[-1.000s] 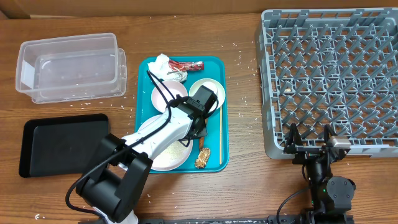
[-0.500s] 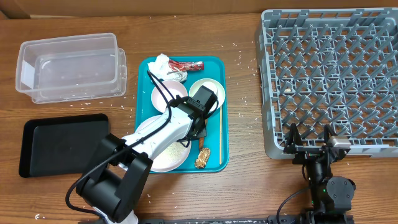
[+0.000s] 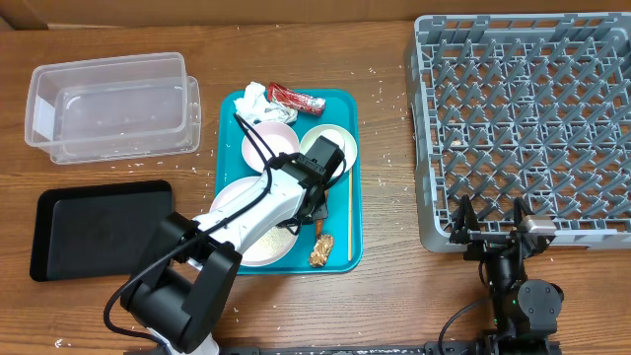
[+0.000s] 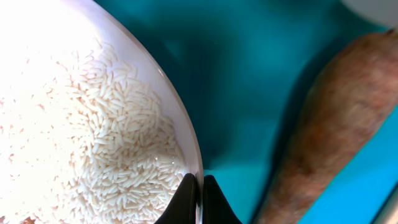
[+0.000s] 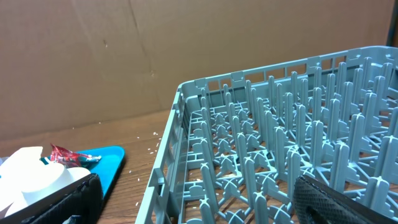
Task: Sort waste into correct bins and load items into the dishwasher
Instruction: 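Lower the left gripper and grasp the rim of the white plate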
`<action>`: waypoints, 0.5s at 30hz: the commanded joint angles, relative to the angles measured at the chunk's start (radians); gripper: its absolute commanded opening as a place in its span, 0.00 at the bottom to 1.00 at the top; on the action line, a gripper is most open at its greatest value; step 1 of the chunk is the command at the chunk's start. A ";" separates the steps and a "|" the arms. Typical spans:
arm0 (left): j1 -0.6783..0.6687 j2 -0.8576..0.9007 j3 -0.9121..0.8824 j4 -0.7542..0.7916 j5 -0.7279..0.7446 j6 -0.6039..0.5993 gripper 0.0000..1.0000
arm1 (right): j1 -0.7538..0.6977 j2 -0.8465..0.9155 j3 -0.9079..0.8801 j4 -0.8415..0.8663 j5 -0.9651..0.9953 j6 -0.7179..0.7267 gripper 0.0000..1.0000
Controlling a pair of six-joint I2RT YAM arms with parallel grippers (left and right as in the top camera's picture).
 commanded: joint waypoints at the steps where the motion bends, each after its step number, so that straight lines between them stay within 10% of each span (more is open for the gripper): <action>1: 0.000 0.012 0.025 -0.055 0.005 0.001 0.04 | 0.006 -0.010 -0.011 0.006 -0.002 -0.004 1.00; 15: 0.001 0.012 0.211 -0.320 -0.141 -0.007 0.04 | 0.006 -0.010 -0.011 0.006 -0.002 -0.004 1.00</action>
